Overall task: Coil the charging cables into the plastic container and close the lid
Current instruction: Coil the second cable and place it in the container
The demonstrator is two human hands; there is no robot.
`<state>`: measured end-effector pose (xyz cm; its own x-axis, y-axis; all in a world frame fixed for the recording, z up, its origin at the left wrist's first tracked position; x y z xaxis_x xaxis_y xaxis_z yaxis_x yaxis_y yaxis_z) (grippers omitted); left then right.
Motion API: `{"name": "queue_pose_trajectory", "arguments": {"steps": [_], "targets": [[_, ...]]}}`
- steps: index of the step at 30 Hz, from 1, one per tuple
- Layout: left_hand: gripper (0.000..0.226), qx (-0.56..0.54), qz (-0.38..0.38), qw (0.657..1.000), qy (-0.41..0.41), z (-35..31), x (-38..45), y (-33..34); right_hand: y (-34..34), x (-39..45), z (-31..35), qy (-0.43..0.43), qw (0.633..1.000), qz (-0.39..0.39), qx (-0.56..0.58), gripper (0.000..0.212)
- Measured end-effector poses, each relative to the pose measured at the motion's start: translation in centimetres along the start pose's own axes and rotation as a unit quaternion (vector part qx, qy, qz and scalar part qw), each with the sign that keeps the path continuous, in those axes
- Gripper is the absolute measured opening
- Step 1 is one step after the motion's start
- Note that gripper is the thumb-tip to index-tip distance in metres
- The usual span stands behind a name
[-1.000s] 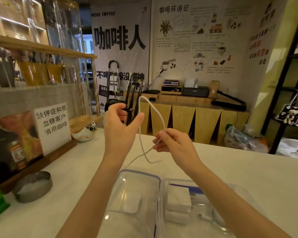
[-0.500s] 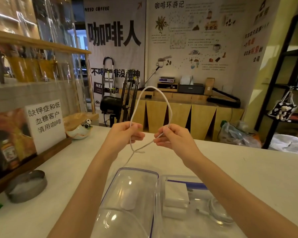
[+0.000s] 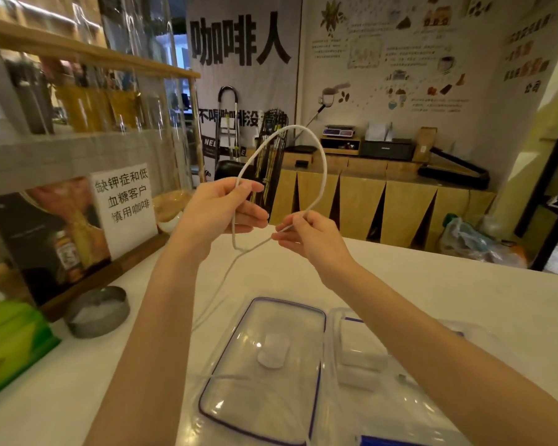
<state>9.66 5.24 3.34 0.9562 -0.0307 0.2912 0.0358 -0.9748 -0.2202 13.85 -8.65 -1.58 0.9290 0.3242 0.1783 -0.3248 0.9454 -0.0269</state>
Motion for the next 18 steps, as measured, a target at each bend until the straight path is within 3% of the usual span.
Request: {"name": "queue_pose_trajectory", "arguments": {"steps": [7, 11, 14, 18], "targets": [[0.031, -0.039, 0.031, 0.999, 0.009, -1.7, -0.7, 0.3, -2.8, -1.0, 3.7, -0.066, 0.993, -0.078, 0.068, 0.023], [0.036, -0.046, 0.142, 0.988, -0.039, -0.7, -0.5, 2.1, -7.0, -1.3, 5.3, -0.061, 0.969, -0.154, 0.185, 0.019], [0.025, -0.156, 0.232, 0.959, -0.041, -0.7, -0.7, 3.1, -9.9, -1.2, 4.6, -0.029, 0.958, -0.213, 0.191, 0.017], [0.026, -0.27, 0.22, 0.937, -0.017, -1.4, -0.3, 3.9, -10.6, -1.2, 1.6, 0.039, 0.979, -0.163, 0.112, 0.016]]}}
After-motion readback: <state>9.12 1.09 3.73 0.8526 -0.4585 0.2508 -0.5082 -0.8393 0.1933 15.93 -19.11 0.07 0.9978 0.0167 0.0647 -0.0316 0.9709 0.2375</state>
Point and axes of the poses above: each hand's wrist, its own x-axis towards the middle knuckle, its own y-axis out of the palm, z = x × y, the point moved 6 cm from there along x, towards the middle knuckle, and after that the axes turned 9 degrees about z, right-handed, at the moved point
